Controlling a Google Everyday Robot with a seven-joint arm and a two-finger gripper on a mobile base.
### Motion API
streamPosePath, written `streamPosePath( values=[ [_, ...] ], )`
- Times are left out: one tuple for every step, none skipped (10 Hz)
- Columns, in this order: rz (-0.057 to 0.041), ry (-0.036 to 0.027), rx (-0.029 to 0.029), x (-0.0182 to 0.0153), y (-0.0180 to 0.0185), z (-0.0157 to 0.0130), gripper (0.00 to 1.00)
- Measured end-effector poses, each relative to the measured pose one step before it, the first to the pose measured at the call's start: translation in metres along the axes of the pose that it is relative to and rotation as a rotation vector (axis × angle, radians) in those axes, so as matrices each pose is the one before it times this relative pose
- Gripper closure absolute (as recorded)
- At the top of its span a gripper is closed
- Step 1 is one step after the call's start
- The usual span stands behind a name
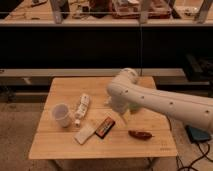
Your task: Move the arm in a circular motion
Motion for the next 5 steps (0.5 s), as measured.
streamPosePath(
  values=[
    [-0.11169, -0.06391, 0.00744, -0.02419, -0.04297, 0.01409, 0.20],
    [-0.06090, -0.03464, 0.00829, -0.00773, -0.02599, 0.00877, 0.20],
    [-0.07055, -0.02878, 0.01122, 0.00065, -0.03228, 0.00898, 0.20],
    [-0.04468, -0.00059, 0.00659, 0.01799, -0.02305, 0.00094, 0.20],
    [-0.02266, 0.02599, 0.00913, 0.03074, -0.01575, -0.00774, 0.20]
  ],
)
